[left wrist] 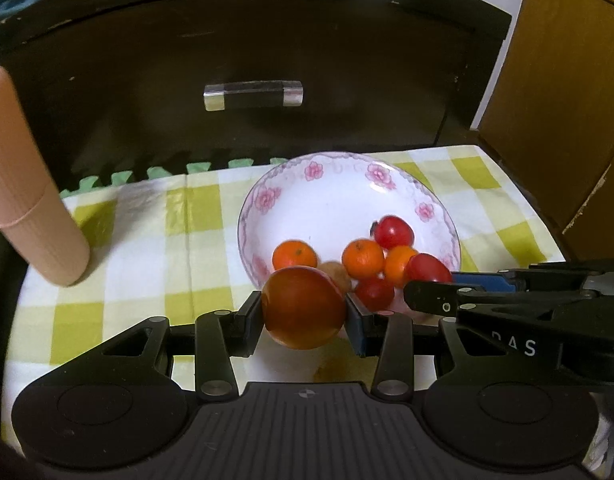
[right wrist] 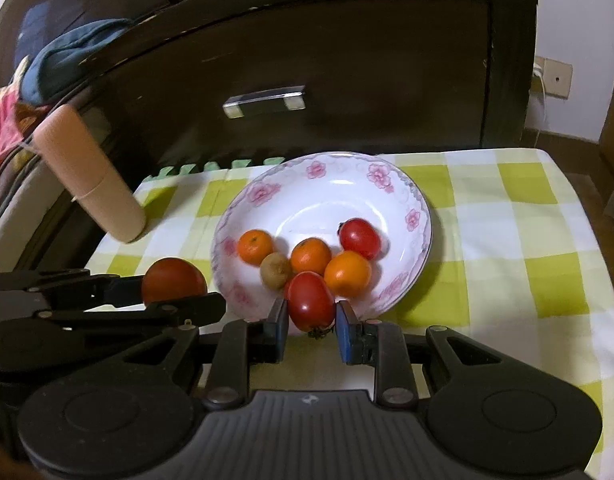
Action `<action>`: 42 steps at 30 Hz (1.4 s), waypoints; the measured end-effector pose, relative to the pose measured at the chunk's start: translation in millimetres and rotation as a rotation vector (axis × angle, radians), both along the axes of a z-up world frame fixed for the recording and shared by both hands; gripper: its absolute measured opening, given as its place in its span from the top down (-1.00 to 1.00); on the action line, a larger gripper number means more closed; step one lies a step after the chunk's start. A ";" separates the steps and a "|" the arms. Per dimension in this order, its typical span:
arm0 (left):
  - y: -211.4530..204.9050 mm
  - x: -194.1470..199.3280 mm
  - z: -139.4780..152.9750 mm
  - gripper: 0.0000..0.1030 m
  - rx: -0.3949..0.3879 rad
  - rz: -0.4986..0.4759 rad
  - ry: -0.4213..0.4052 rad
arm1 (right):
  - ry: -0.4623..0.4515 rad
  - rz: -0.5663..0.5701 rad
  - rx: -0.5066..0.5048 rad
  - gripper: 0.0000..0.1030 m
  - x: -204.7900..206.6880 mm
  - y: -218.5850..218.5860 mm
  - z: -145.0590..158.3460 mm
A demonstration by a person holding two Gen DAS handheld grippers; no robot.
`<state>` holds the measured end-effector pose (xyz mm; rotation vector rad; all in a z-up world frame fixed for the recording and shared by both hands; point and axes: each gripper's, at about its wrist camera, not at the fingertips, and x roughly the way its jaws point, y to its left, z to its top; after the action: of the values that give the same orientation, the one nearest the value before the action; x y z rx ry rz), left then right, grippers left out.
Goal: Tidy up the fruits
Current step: 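Carry the large tomato in the left tool while the right tool carries the cherry tomato over the bowl, then open the left tool dropping the large tomato while the right tool releases the cherry tomato into the bowl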
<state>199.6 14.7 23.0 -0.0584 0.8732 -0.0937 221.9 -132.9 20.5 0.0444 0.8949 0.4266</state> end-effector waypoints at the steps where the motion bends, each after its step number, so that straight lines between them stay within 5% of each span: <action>1: -0.6 3.8 -0.5 0.03 0.001 -0.002 -0.001 | 0.006 -0.005 0.006 0.53 4.1 -0.8 -1.3; 18: 2.0 52.5 -13.8 0.03 -0.007 0.007 -0.004 | -0.018 -0.013 0.031 0.51 48.7 -6.5 -13.5; 42: 3.1 54.9 1.7 -0.05 -0.016 0.008 -0.024 | -0.069 -0.047 0.046 0.39 49.9 -9.3 -7.1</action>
<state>254.5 17.9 24.7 -0.0760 0.8481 -0.0935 271.9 -142.1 13.4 0.0923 0.8143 0.4026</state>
